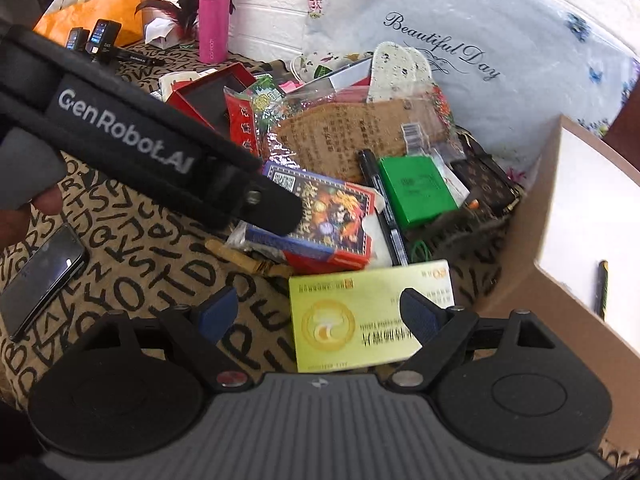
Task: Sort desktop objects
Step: 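Withdraw both grippers and reach the left gripper toward the blue card box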
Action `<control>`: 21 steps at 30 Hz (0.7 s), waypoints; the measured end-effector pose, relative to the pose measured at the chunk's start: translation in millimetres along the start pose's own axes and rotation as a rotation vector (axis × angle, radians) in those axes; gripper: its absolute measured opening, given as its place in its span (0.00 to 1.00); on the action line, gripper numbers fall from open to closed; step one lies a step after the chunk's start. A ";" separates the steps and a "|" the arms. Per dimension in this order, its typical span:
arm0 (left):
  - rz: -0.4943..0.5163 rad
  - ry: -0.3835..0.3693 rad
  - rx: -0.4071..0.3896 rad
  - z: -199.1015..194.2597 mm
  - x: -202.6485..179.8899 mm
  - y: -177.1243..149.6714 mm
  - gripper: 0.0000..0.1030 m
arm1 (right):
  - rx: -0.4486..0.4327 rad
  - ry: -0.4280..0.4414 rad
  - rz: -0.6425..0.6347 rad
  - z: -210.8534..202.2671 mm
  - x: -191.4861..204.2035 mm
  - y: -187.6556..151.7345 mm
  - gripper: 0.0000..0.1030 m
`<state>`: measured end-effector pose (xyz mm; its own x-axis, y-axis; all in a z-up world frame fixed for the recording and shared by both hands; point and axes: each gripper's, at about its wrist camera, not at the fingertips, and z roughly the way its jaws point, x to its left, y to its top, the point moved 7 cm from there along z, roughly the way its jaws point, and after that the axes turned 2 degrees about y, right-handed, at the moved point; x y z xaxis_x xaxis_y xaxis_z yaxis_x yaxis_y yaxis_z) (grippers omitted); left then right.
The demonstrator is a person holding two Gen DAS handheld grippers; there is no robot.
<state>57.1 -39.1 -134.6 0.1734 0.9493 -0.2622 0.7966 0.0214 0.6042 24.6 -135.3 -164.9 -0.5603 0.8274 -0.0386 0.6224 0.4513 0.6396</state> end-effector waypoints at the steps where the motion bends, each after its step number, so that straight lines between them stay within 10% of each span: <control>1: -0.002 -0.007 0.000 2.0 -0.3 2.2 0.88 | 0.000 0.003 -0.004 2.7 0.0 1.7 0.83; 21: -0.060 -0.057 0.112 52.5 17.9 9.2 0.79 | 0.010 0.061 -0.003 44.5 -15.0 21.4 0.78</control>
<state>97.9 -38.4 -173.2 0.1532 0.9280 -0.3398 0.8657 0.0398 0.4990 70.7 -123.2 -184.8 -0.5939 0.8045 0.0066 0.6259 0.4569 0.6321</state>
